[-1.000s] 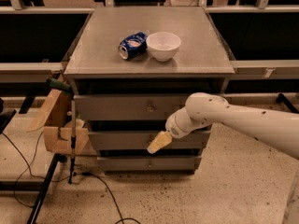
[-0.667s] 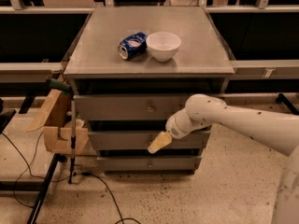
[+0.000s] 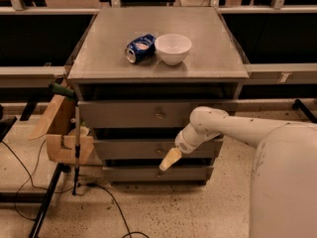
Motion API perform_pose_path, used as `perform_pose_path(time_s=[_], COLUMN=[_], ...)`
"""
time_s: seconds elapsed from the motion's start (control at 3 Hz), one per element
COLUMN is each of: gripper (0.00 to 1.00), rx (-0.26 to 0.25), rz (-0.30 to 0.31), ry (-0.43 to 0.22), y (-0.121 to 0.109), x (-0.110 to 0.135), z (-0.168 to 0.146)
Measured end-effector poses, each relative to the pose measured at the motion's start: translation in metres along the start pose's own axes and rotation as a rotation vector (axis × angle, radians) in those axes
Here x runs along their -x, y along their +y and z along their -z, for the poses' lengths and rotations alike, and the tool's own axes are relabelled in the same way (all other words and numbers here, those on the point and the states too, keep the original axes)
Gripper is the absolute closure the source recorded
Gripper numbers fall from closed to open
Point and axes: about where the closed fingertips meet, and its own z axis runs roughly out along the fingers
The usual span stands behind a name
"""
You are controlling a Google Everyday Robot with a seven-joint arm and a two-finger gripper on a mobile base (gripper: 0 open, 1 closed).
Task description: Open middle drawer
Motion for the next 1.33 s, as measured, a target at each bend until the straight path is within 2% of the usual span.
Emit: perform_pose_path(time_s=[0.33, 0.67, 1.0, 1.33], gripper=[0.00, 0.00, 0.00, 0.00], rx=[-0.005, -0.065, -0.154, -0.199], rz=[-0.015, -0.006, 0.019, 0.045], ry=[0.032, 0.005, -0.058, -0.098], y=[-0.010, -0.016, -0.019, -0.022], x=[-0.011, -0.009, 0.003, 0.014], z=[-0.026, -0.028, -0.020, -0.021])
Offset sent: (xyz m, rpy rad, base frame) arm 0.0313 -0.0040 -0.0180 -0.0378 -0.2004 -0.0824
